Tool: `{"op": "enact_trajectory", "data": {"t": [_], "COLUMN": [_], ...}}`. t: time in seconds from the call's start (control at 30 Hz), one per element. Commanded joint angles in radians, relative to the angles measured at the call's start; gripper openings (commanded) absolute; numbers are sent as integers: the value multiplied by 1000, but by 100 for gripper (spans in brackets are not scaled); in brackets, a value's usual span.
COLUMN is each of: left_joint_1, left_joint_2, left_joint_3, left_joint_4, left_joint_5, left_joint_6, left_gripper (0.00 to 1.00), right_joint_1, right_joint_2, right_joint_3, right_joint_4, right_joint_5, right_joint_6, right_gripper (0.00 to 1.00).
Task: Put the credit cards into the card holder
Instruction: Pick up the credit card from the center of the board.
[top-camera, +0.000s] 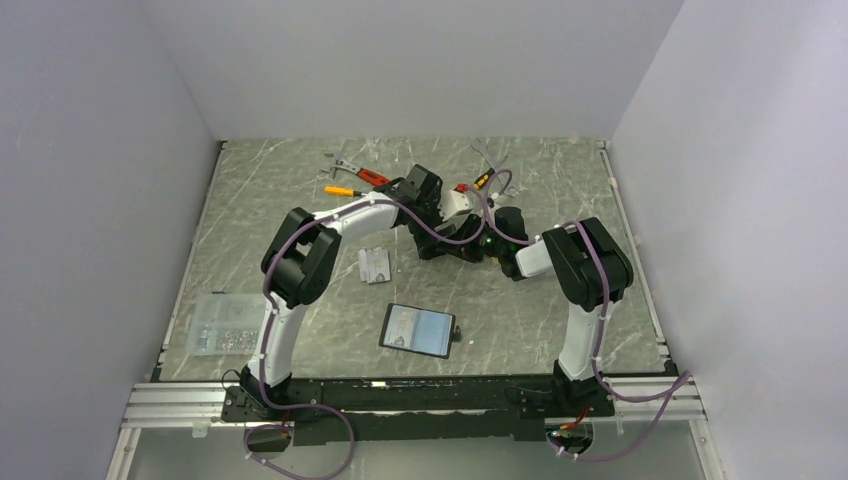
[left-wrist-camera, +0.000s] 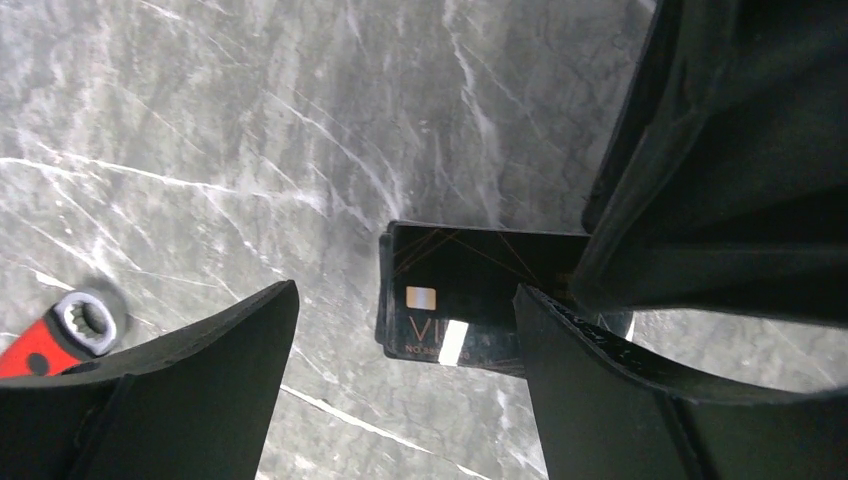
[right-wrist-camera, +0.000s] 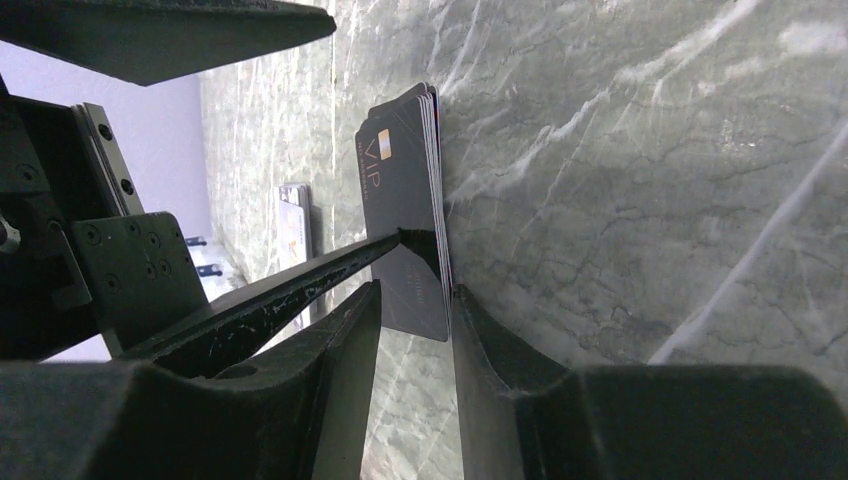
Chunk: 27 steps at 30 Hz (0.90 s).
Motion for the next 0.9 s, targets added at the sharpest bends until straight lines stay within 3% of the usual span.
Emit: {"op": "enact_trajectory", "data": {"t": [0.0,0.87], "left_joint_1": [30,22], "left_joint_2": [-80,81], "left_joint_3": [8,86], "left_joint_4": [-79,-76], "left_joint_5": [80,-37], "left_joint_6": [-40,-3], "left_gripper": [87,86], "right_joint_1": [-6,-21], "right_joint_2": [13,44], "right_joint_3": [-32,-8], "right_joint_4": [-102,-59], "right_joint_5": [49,48], "right_joint_6": [-32,-15], "right_gripper": [36,36]}}
